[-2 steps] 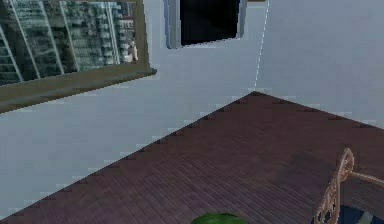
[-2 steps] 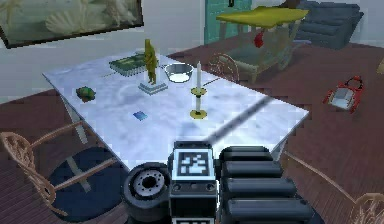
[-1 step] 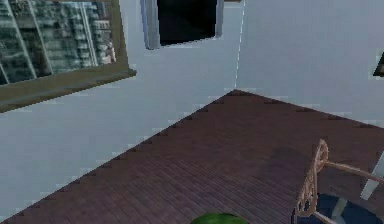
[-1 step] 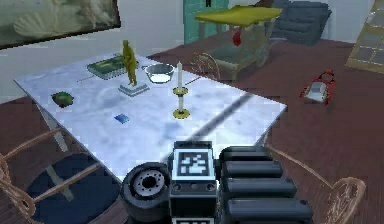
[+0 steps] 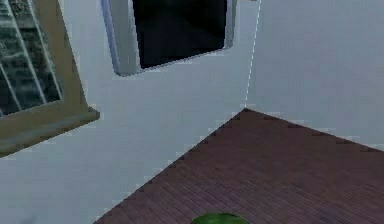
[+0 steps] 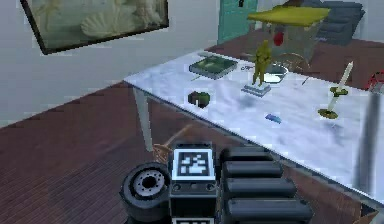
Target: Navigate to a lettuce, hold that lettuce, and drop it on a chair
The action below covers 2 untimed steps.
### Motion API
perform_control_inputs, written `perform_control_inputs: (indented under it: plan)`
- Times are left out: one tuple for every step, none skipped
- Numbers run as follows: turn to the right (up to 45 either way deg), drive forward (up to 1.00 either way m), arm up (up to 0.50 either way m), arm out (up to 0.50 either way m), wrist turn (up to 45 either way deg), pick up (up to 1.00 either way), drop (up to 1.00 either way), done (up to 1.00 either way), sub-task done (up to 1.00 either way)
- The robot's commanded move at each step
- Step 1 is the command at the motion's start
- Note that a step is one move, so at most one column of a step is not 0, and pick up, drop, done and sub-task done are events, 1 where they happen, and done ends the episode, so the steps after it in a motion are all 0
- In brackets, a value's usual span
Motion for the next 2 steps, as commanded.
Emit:
perform_control_inputs:
  plan:
    - [39.0, 0.0, 0.0, 0.0, 0.0, 0.0, 0.0, 0.0, 0.0]
    - [0.0, 0.8, 0.0, 0.0, 0.0, 0.0, 0.0, 0.0, 0.0]
